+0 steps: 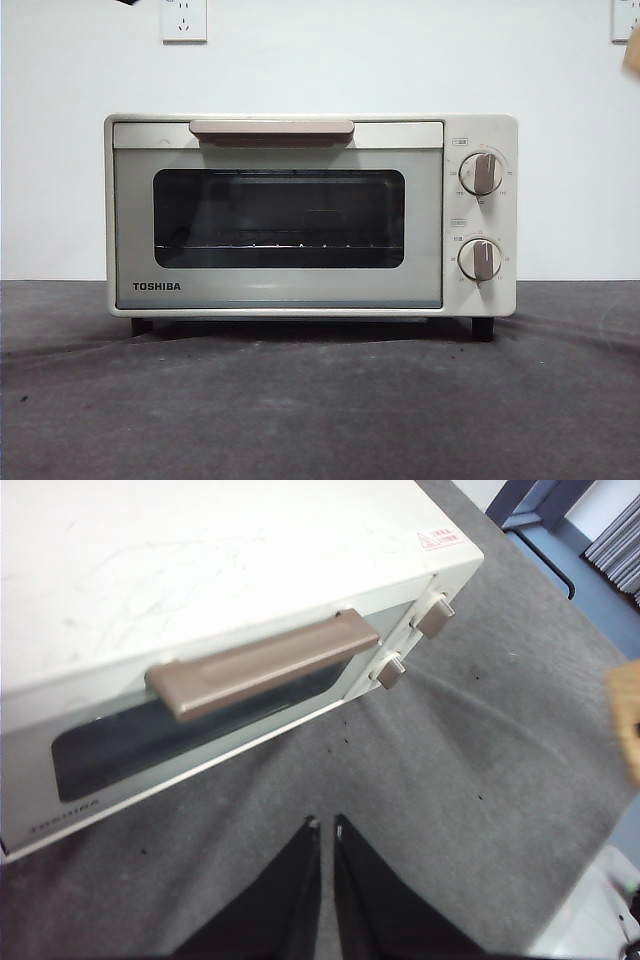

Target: The left arm flap open the oven, the right arm pick bread and place it into oven, the left arm flap close the oven

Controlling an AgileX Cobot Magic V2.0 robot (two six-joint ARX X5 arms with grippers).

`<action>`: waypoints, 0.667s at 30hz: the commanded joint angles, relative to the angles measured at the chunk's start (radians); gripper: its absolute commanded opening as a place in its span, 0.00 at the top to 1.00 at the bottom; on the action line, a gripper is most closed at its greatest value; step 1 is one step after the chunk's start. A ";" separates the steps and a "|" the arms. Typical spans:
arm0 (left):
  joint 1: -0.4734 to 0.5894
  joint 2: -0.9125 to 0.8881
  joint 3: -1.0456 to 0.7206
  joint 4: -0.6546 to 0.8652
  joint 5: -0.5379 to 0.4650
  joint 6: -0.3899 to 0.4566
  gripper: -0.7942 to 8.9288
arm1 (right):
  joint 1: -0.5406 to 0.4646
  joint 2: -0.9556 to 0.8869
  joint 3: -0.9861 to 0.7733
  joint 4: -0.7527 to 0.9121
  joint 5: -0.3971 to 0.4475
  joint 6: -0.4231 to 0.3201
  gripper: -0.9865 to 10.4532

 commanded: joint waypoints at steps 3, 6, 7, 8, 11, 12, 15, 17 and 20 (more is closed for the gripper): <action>-0.023 0.129 0.106 0.009 -0.001 0.071 0.90 | 0.005 -0.106 0.019 0.015 -0.064 -0.010 0.84; -0.040 0.227 0.179 0.009 -0.002 0.111 0.90 | 0.005 -0.168 0.019 0.026 -0.109 -0.009 0.84; -0.046 0.268 0.209 0.010 -0.002 0.124 0.90 | 0.005 -0.190 0.019 0.029 -0.121 -0.007 0.84; -0.050 0.301 0.232 0.011 -0.002 0.135 0.90 | 0.005 -0.206 0.019 0.029 -0.127 -0.006 0.84; -0.061 0.406 0.298 0.019 -0.006 0.151 0.90 | 0.005 -0.249 0.019 0.028 -0.132 0.003 0.84; -0.065 0.439 0.317 0.019 -0.006 0.155 0.90 | 0.005 -0.262 0.019 0.028 -0.132 0.008 0.84; -0.070 0.517 0.353 0.024 -0.007 0.171 0.90 | 0.005 -0.289 0.019 0.028 -0.131 0.013 0.84; -0.075 0.551 0.357 0.040 -0.007 0.174 0.90 | 0.005 -0.299 0.019 0.028 -0.130 0.015 0.84; -0.079 0.582 0.357 0.044 -0.018 0.195 0.90 | 0.005 -0.303 0.019 0.028 -0.131 0.016 0.84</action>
